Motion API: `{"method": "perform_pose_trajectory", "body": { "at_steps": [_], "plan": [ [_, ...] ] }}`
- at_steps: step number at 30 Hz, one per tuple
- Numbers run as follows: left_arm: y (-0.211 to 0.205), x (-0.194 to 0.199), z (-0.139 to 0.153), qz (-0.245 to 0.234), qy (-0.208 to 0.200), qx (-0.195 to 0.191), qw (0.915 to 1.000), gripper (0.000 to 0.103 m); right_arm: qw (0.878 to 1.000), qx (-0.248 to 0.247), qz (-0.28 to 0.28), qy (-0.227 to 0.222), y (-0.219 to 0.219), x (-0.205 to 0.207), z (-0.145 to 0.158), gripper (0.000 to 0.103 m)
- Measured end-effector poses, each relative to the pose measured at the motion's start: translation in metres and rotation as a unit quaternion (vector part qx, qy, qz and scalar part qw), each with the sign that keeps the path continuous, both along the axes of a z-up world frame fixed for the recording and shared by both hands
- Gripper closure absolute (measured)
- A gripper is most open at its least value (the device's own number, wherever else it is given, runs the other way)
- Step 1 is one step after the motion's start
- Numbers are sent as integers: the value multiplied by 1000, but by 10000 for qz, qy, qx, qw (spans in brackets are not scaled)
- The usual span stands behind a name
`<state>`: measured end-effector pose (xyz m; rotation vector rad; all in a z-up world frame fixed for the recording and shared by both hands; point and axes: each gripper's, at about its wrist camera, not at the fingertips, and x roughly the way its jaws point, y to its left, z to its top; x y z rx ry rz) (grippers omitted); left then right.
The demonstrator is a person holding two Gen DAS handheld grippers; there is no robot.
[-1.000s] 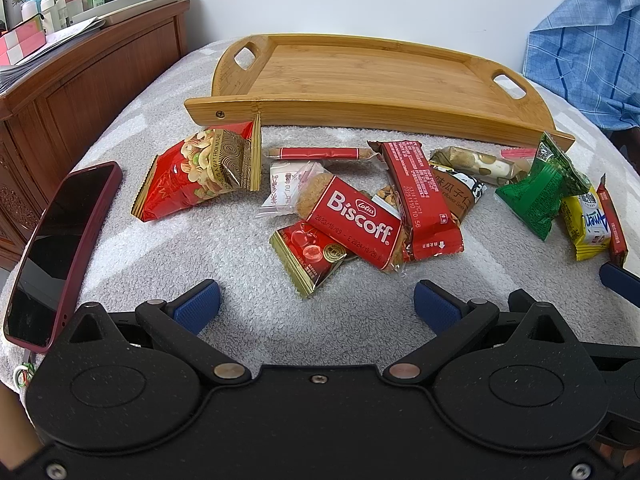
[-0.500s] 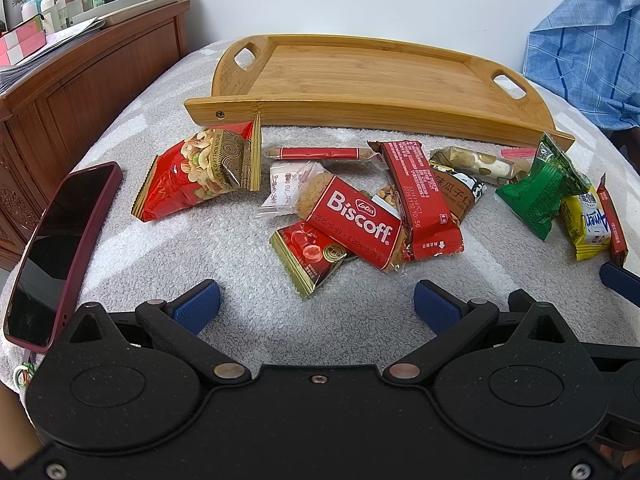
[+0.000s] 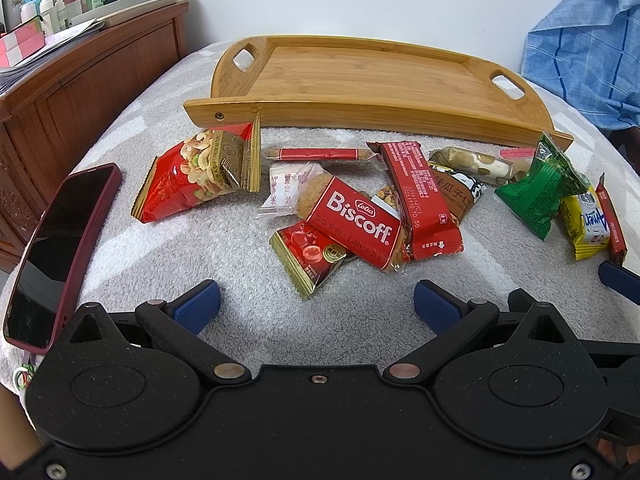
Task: Organize snacks
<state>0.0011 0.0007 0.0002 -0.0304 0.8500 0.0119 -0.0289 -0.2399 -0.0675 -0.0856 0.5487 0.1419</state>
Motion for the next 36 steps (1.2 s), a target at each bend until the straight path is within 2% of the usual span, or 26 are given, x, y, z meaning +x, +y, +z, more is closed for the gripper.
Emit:
{"method": "perform_pose_trajectory", "body": {
  "at_steps": [15,21,24,27,30,32,35,36],
  "plan": [
    [1,-2,1,-128,-102,37,9999,0,10000,49,51,-56,-3,-5,3,0],
    [1,-9,11,-341,-166,-24,9993,1,9983,483,250,-206,-20,-18,14,2],
    [-3,-17,20,-486,-404,-55,9980,10,9970,663,234,-309,-32,-22,24,8],
    [-6,-22,31,-583,-630,-159,9962,22,9949,929,120,-363,-48,-22,36,21],
    [-12,-23,42,-597,-823,-192,9946,44,9937,1021,-218,-395,-63,-16,48,43],
    [-15,-20,47,-608,-885,-237,9939,61,9932,982,-462,-416,-71,-9,53,51],
    [-19,-12,51,-712,-886,-394,9927,65,9913,1040,-722,-351,-83,3,55,56],
    [-21,-8,50,-746,-868,-422,9925,65,9910,1059,-771,-284,-85,7,54,63]
  ]
}}
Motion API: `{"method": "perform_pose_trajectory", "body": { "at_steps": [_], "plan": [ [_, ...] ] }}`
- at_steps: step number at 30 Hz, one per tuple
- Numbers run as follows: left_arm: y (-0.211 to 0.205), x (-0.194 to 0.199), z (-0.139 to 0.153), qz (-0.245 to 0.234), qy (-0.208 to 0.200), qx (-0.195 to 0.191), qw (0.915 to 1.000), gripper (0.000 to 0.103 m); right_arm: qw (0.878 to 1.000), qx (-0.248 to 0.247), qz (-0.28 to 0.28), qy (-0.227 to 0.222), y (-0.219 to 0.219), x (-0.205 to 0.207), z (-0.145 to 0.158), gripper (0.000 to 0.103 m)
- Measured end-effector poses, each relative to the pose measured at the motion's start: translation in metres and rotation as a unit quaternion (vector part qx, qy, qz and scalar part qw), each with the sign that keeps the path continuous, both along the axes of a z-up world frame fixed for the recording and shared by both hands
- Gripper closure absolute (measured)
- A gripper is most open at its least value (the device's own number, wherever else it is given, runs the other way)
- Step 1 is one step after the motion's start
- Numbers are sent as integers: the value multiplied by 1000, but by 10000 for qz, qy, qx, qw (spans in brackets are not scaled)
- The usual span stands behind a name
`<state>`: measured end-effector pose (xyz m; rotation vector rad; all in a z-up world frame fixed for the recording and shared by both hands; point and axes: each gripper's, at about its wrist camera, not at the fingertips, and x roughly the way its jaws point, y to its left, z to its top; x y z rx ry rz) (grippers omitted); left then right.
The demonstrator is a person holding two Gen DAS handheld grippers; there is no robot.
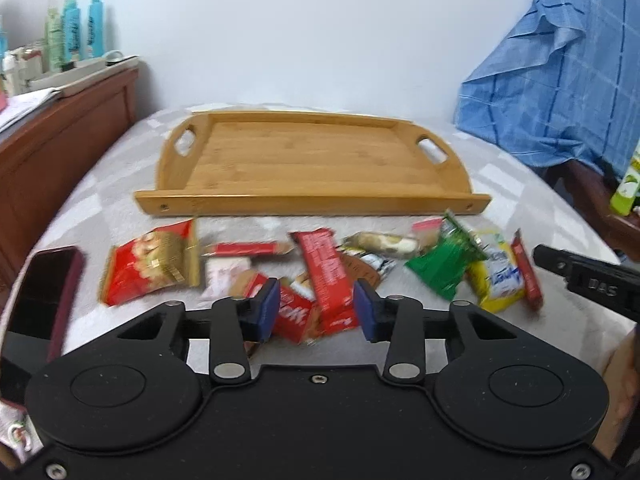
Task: Organize snacks
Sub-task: 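Grasp a red chocolate bar with the left tool while the right tool grasps another red bar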
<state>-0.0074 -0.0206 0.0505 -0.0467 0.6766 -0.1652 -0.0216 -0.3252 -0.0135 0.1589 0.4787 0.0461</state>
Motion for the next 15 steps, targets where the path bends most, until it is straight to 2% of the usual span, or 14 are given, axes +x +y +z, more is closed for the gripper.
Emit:
{"method": "perform_pose_trajectory", "body": {
  "at_steps": [1,4,10,12,13,14,15],
  "plan": [
    [-2,4,0,-13,16,0,10000,65,10000,31,-42,54,-2,4,-1,68],
    [-9,13,-4,-28,99,23,9999,65,9997,91,-89,196,-5,12,-8,72],
    [-17,27,-19,23,285,16,9996,65,9994,15,-207,289,1,20,-19,72],
    [-19,31,-24,36,339,-13,9994,65,9991,10,-298,304,3,22,-20,64],
    [-20,32,-26,52,344,-20,9994,68,9990,26,-309,322,2,24,-21,64],
    [-21,34,-29,80,393,-35,9992,75,9989,9,-312,349,3,25,-22,63],
    [-21,36,-31,110,445,-79,9989,78,9988,-17,-326,367,3,26,-22,66]
  ]
}}
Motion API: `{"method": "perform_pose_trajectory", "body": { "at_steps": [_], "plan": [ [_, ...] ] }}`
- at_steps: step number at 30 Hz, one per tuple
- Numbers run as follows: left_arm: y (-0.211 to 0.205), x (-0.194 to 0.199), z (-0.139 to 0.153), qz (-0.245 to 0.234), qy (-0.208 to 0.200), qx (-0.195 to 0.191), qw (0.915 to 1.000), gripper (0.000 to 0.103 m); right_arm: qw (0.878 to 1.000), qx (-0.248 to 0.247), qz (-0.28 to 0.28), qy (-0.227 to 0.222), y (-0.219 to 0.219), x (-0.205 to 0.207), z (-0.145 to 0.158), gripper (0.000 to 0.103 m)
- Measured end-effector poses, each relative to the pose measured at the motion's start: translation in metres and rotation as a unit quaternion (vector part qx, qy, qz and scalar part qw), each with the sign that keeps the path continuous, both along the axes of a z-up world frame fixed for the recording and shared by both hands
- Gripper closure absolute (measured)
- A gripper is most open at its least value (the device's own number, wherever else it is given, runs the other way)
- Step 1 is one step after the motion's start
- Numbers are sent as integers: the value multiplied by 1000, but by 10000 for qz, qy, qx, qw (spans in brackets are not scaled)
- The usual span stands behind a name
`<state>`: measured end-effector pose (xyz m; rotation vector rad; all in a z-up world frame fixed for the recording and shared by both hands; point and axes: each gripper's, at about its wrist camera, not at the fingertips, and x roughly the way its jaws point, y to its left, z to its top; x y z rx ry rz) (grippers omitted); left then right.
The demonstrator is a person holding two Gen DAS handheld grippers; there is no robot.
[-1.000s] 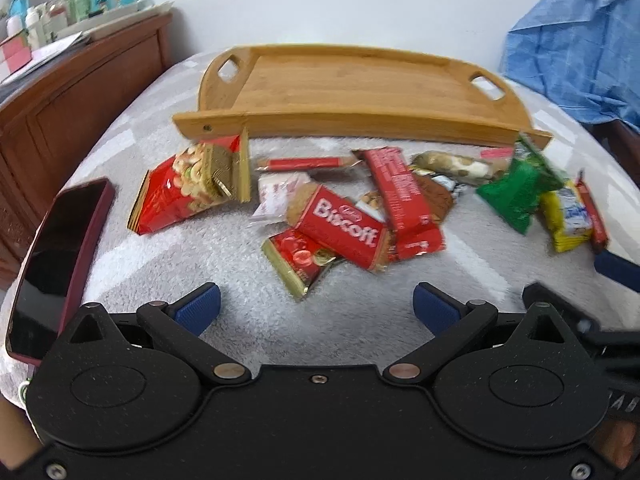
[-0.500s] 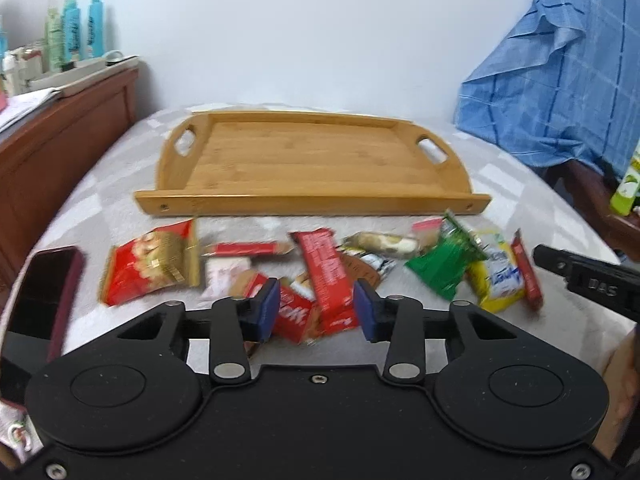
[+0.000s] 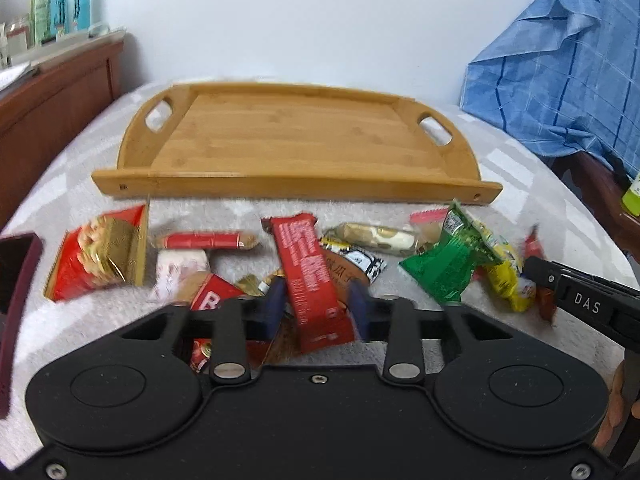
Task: Organize snacks
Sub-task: 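Grasp a red chocolate bar with the left tool while the right tool grasps another red bar, then carry both red bars to the bamboo tray and open both tools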
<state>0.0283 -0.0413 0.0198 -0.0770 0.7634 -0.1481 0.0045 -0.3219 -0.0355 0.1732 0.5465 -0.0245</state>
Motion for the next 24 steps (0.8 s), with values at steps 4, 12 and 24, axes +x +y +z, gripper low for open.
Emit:
{"method": "perform_pose_trajectory", "body": {
  "at_steps": [4,12,24],
  "plan": [
    [1,-3,2,62,-13,-117,9999,80,9997,243,-50,80,-6,2,0,76],
    [0,-13,29,-49,-357,-160,9992,80,9986,510,15,-102,-10,-5,10,82],
    [-3,44,64,-10,-424,-681,9968,80,9864,1385,773,-422,-22,70,58,82]
  ]
}}
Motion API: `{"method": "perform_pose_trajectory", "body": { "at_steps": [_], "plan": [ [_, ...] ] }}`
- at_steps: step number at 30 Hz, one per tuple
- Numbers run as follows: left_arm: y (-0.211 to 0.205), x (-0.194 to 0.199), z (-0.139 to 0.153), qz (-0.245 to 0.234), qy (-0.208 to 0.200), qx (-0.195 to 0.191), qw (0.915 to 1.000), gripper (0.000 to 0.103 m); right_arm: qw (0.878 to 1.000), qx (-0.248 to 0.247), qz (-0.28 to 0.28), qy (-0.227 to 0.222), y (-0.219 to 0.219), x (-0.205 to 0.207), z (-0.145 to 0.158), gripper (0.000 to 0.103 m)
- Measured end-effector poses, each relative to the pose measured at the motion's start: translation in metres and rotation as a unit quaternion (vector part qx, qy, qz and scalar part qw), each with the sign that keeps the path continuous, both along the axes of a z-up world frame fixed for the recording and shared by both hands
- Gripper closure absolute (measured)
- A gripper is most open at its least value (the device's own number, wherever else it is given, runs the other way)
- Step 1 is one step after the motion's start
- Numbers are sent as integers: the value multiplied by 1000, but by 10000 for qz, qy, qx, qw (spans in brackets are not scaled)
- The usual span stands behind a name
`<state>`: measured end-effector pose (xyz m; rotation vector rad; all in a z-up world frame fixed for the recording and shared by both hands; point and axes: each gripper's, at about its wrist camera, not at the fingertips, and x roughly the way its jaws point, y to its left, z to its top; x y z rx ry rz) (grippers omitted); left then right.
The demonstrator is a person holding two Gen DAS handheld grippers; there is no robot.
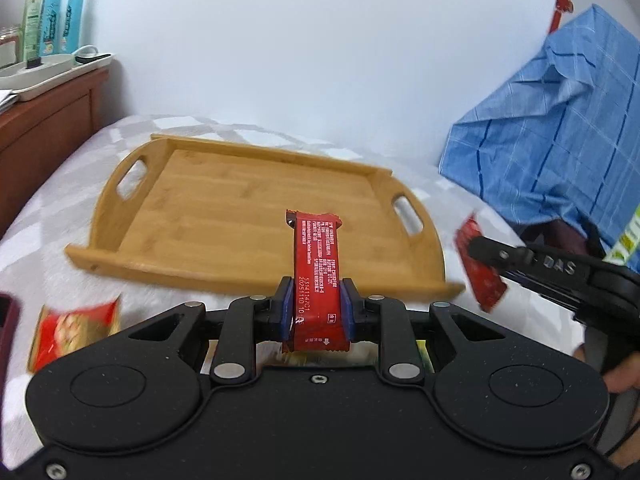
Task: Organize snacks
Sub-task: 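Carry both red bars to the bamboo tray and open both tools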
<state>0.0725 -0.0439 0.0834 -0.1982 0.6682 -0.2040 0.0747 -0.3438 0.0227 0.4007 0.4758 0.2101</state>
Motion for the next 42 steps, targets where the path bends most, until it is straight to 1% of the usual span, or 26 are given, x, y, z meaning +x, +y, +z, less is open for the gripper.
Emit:
{"method": "perform_pose_trajectory", "body": {
  "at_steps": [2,4,7,11,14,17,23,33,35,39,40,42],
  "plan": [
    [-4,18,1,28,15,-26,10000,80,9997,95,194,73,0,25,4,82],
    [-9,38,-2,68,91,-62,9999,80,9992,57,373,132,2,46,5,82],
    [-16,66,-11,114,213,-103,9997,80,9983,42,502,310,5,69,-2,82],
    [-26,94,-29,128,369,-60,9992,80,9960,67,639,617,6,81,-19,82],
    [-32,103,-42,138,470,-55,9988,80,9949,33,738,692,10,83,-25,82],
    [-37,108,-51,114,523,22,9986,80,9945,-52,780,701,14,85,-25,82],
    [-43,110,-59,96,494,155,9986,80,9940,-40,754,787,15,91,-29,82],
    [-51,108,-60,55,398,321,9987,80,9949,77,669,753,17,96,-35,82],
    [-52,106,-60,20,391,350,9986,80,9951,95,645,743,17,97,-35,81],
    [-50,104,-55,-13,430,364,9984,79,9955,117,568,751,16,96,-35,74],
    [-50,102,-53,-28,405,398,9984,79,9957,131,539,745,15,94,-35,74],
    [-49,96,-48,-59,331,500,9982,72,9958,147,523,736,14,90,-33,73]
  ]
}}
